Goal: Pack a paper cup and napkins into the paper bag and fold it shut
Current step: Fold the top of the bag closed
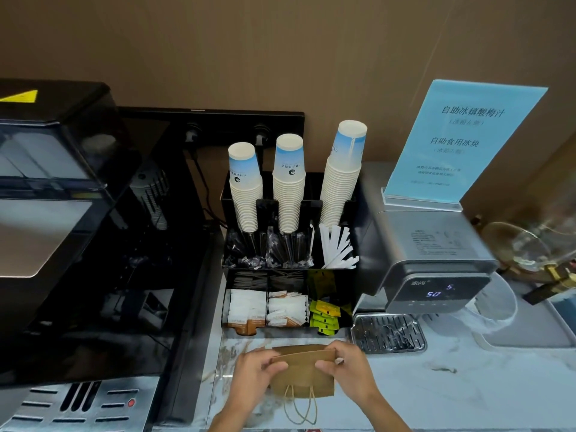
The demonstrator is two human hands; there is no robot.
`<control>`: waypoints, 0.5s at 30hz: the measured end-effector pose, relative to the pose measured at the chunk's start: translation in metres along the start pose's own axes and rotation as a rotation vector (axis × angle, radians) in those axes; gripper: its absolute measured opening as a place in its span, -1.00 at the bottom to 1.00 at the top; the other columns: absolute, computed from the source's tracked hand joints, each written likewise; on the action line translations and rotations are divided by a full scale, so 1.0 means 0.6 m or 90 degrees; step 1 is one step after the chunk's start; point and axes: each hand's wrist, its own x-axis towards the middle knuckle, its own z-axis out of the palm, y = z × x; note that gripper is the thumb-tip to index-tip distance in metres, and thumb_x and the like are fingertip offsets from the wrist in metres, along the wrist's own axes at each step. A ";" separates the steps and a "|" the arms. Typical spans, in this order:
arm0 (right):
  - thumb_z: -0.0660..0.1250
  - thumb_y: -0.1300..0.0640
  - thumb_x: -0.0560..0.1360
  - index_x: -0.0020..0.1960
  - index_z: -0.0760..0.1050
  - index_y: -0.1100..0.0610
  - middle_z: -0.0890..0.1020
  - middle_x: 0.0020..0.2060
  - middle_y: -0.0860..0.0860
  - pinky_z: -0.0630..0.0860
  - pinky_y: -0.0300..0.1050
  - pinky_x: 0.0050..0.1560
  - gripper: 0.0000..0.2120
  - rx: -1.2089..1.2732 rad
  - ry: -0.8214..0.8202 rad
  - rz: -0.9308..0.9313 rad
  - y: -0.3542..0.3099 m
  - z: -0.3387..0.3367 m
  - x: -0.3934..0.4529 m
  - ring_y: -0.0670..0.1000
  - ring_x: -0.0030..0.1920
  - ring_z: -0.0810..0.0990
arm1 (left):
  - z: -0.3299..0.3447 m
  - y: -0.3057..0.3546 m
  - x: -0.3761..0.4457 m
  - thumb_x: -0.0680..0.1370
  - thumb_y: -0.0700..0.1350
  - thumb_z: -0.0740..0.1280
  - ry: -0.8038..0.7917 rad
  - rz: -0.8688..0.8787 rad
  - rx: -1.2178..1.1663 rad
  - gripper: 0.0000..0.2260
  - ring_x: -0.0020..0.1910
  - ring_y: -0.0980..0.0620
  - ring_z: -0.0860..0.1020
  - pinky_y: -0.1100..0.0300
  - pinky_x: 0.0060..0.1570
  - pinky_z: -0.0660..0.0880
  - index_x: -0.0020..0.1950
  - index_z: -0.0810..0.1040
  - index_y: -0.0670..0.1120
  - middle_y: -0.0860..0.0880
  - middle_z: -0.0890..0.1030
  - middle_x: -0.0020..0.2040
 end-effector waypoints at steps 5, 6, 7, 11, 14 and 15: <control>0.50 0.28 0.42 -0.08 0.58 0.18 0.76 -0.15 -0.04 0.56 -0.34 -0.19 -0.87 0.102 0.007 0.022 0.030 0.010 -0.009 -0.04 -0.04 0.70 | 0.009 -0.024 0.002 0.47 -0.19 0.52 -0.016 -0.059 -0.128 -0.80 -0.05 0.30 0.67 0.40 -0.04 0.53 -0.33 0.75 0.05 0.28 0.74 -0.14; 0.48 0.26 0.44 -0.08 0.58 0.21 0.76 -0.15 -0.03 0.57 -0.33 -0.17 -0.90 0.104 0.010 0.020 0.032 0.013 -0.010 -0.03 -0.03 0.71 | 0.010 -0.025 0.004 0.48 -0.17 0.52 -0.016 -0.060 -0.124 -0.76 -0.18 0.29 0.64 0.37 -0.12 0.52 -0.37 0.72 0.07 0.26 0.72 -0.26; 0.45 0.25 0.46 -0.09 0.57 0.24 0.76 -0.15 0.00 0.60 -0.26 -0.13 -0.91 0.105 0.013 0.021 0.033 0.014 -0.009 -0.01 -0.03 0.71 | 0.010 -0.025 0.005 0.48 -0.16 0.52 -0.013 -0.059 -0.112 -0.70 -0.34 0.28 0.56 0.35 -0.22 0.46 -0.45 0.66 0.07 0.24 0.64 -0.41; 0.39 0.25 0.51 -0.11 0.53 0.30 0.77 -0.24 0.04 0.62 -0.05 -0.05 -0.90 0.071 0.018 0.014 0.021 0.002 -0.005 0.00 -0.14 0.73 | -0.002 -0.001 0.008 0.45 -0.11 0.55 0.005 -0.018 -0.066 -0.50 -0.53 0.20 0.24 0.38 -0.41 0.26 -0.58 0.33 0.01 0.14 0.28 -0.60; 0.40 0.24 0.51 -0.08 0.50 0.37 0.75 -0.20 0.12 0.62 0.00 -0.05 -0.83 0.063 0.043 -0.013 -0.010 -0.018 -0.006 0.06 -0.10 0.73 | -0.029 0.032 0.010 0.45 -0.08 0.55 0.023 0.026 -0.052 -0.45 -0.52 0.17 0.21 0.42 -0.41 0.29 -0.56 0.24 0.01 0.11 0.23 -0.59; 0.39 0.24 0.52 -0.08 0.47 0.41 0.74 -0.19 0.18 0.61 0.02 -0.08 -0.79 0.066 0.052 -0.023 -0.025 -0.027 -0.008 0.14 -0.08 0.72 | -0.042 0.046 0.011 0.46 -0.09 0.54 0.027 0.037 -0.063 -0.44 -0.52 0.16 0.21 0.44 -0.38 0.32 -0.56 0.23 0.01 0.11 0.23 -0.59</control>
